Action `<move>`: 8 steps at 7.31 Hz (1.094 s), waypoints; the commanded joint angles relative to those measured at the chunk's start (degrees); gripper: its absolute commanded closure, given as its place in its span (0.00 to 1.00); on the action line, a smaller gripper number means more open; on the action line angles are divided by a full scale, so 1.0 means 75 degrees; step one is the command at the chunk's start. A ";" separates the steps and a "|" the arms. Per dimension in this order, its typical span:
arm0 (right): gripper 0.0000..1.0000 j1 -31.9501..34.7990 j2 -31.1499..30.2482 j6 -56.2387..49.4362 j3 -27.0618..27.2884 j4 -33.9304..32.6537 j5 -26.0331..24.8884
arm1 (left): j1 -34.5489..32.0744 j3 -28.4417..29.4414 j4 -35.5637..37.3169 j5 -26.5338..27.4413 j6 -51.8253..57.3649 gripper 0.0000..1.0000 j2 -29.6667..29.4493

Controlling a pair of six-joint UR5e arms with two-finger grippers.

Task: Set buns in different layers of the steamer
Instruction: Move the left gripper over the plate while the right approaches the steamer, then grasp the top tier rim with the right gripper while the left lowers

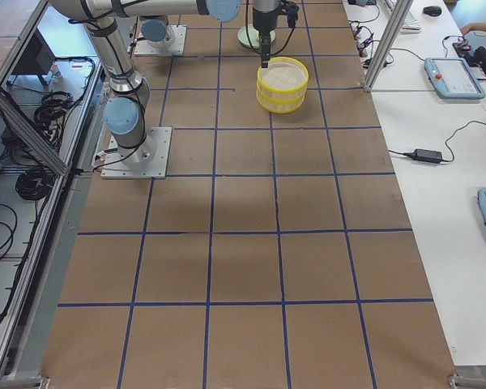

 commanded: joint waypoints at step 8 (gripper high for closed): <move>0.00 0.1277 0.3735 0.2276 0.0254 -0.4261 -0.0549 | 0.0299 -0.0641 0.1652 0.0068 -0.0064 0.00 -0.2437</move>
